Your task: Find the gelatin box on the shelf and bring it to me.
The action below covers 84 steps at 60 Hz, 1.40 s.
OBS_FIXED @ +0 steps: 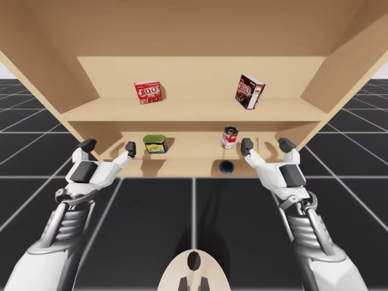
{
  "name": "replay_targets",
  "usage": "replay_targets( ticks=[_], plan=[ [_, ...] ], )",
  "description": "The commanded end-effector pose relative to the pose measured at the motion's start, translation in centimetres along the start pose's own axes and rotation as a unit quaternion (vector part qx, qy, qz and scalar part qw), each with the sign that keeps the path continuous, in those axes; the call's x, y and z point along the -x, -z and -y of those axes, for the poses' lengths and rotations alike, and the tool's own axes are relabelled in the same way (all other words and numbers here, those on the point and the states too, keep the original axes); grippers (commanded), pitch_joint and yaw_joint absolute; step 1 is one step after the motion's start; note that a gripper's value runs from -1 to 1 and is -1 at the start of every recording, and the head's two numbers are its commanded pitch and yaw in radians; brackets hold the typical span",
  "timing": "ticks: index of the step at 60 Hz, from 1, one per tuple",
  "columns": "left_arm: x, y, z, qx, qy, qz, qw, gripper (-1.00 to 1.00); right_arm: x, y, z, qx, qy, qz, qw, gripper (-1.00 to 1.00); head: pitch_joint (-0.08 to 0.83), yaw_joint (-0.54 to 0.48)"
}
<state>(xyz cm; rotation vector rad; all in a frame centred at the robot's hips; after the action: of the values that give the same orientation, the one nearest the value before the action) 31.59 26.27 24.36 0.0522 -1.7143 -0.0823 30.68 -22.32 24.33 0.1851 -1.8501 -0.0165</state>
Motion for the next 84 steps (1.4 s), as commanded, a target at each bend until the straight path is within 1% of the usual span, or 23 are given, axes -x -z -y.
replay_targets(
  ticks=[1, 3, 6, 11, 14, 23, 31, 40, 44, 47, 49, 51, 54, 55, 56, 58, 59, 65, 66, 73, 84],
  plan=[
    [0.0, 0.0, 0.0, 0.000, 0.002, 0.001, 1.000, -1.00, 0.2, -0.4, -0.7, 0.012, 0.015, -0.002, 0.9998, -1.00, -0.003, -0.02],
    [0.0, 0.0, 0.0, 0.000, 0.003, 0.001, 1.000, -1.00, 0.1, -0.5, -0.6, 0.006, 0.012, 0.001, 0.9999, -1.00, -0.001, -0.02],
    [0.0, 0.0, 0.0, 0.000, 0.003, 0.001, 1.000, -1.00, -0.1, -0.4, -0.7, 0.007, 0.015, 0.003, 0.9998, -1.00, 0.007, -0.02],
    [0.0, 0.0, -0.1, 0.000, 0.004, 0.001, 1.000, -1.00, 0.1, -0.2, -0.5, 0.009, 0.017, -0.003, 0.9998, -1.00, 0.029, 0.00],
    [0.0, 0.0, -0.1, -0.001, 0.003, 0.001, 1.000, -1.00, 0.2, -0.1, -0.4, 0.012, 0.020, -0.005, 0.9997, -1.00, 0.047, 0.03],
    [0.1, 0.0, -0.1, -0.001, 0.004, 0.001, 1.000, -1.00, 0.3, -0.2, -0.5, 0.007, 0.009, -0.003, 0.9999, -1.00, 0.092, 0.14],
    [0.1, 0.0, -0.1, 0.000, 0.004, 0.003, 1.000, -1.00, 0.3, -0.2, -0.5, 0.004, 0.009, -0.004, 0.9999, -1.00, 0.109, 0.22],
    [0.1, 0.0, 0.2, 0.006, 0.003, 0.005, 1.000, -1.00, 0.3, -0.2, -0.5, 0.003, 0.010, -0.005, 0.9999, -1.00, 0.119, 0.23],
    [-0.1, -0.2, 0.5, 0.010, -0.002, 0.006, 1.000, -1.00, 0.3, -0.2, -0.5, 0.003, 0.009, -0.005, 0.9999, -1.00, 0.123, 0.23],
    [-0.7, -0.7, 0.8, 0.010, -0.002, 0.007, 1.000, -1.00, 0.3, -0.2, -0.5, 0.003, 0.008, -0.005, 0.9999, -1.00, 0.129, 0.23],
    [-1.4, -1.3, 1.0, 0.017, -0.007, 0.001, 1.000, -1.00, 0.3, -0.2, -0.5, 0.004, 0.009, -0.005, 0.9999, -1.00, 0.134, 0.22],
    [-2.3, -2.0, 1.2, 0.021, -0.005, -0.004, 1.000, -1.00, 0.2, -0.2, -0.5, 0.004, 0.009, -0.004, 0.9999, -1.00, 0.137, 0.22],
    [-3.8, -3.4, 1.5, 0.035, -0.002, -0.003, 0.999, -1.00, 0.2, -0.2, -0.4, 0.005, 0.011, -0.004, 0.9999, -1.00, 0.142, 0.22],
    [-4.0, -3.7, 1.5, 0.039, -0.003, -0.002, 0.999, -1.00, 0.2, -0.2, -0.4, 0.005, 0.011, -0.004, 0.9999, -1.00, 0.142, 0.22],
    [-4.8, -4.5, 1.6, 0.047, -0.004, -0.003, 0.999, -1.00, 0.2, -0.2, -0.4, 0.005, 0.011, -0.004, 0.9999, -1.00, 0.145, 0.22],
    [-5.3, -5.0, 1.7, 0.050, -0.003, -0.002, 0.999, -1.00, 0.3, -0.2, -0.4, 0.005, 0.010, -0.005, 0.9999, -1.00, 0.146, 0.22],
    [-6.1, -5.7, 1.9, 0.059, -0.003, -0.001, 0.998, -1.00, 0.3, -0.2, -0.5, 0.005, 0.011, -0.005, 0.9999, -1.00, 0.147, 0.22],
    [-7.9, -7.3, 2.4, 0.080, -0.004, -0.004, 0.997, -1.00, 0.4, -0.2, -0.5, 0.004, 0.009, -0.006, 0.9999, -1.00, 0.151, 0.23],
    [-8.6, -7.7, 2.6, 0.090, -0.005, -0.002, 0.996, -1.00, 0.4, -0.2, -0.5, 0.004, 0.009, -0.006, 0.9999, -1.00, 0.152, 0.23],
    [-10.6, -8.2, 3.0, 0.113, -0.019, 0.009, 0.993, -1.00, 0.4, -0.2, -0.5, 0.003, 0.009, -0.007, 0.9999, -1.00, 0.156, 0.23],
    [-13.3, -7.4, 4.3, 0.142, -0.035, 0.019, 0.989, -1.00, 0.4, -0.2, -0.4, 0.005, 0.008, -0.007, 0.9999, -1.00, 0.162, 0.23]
  ],
)
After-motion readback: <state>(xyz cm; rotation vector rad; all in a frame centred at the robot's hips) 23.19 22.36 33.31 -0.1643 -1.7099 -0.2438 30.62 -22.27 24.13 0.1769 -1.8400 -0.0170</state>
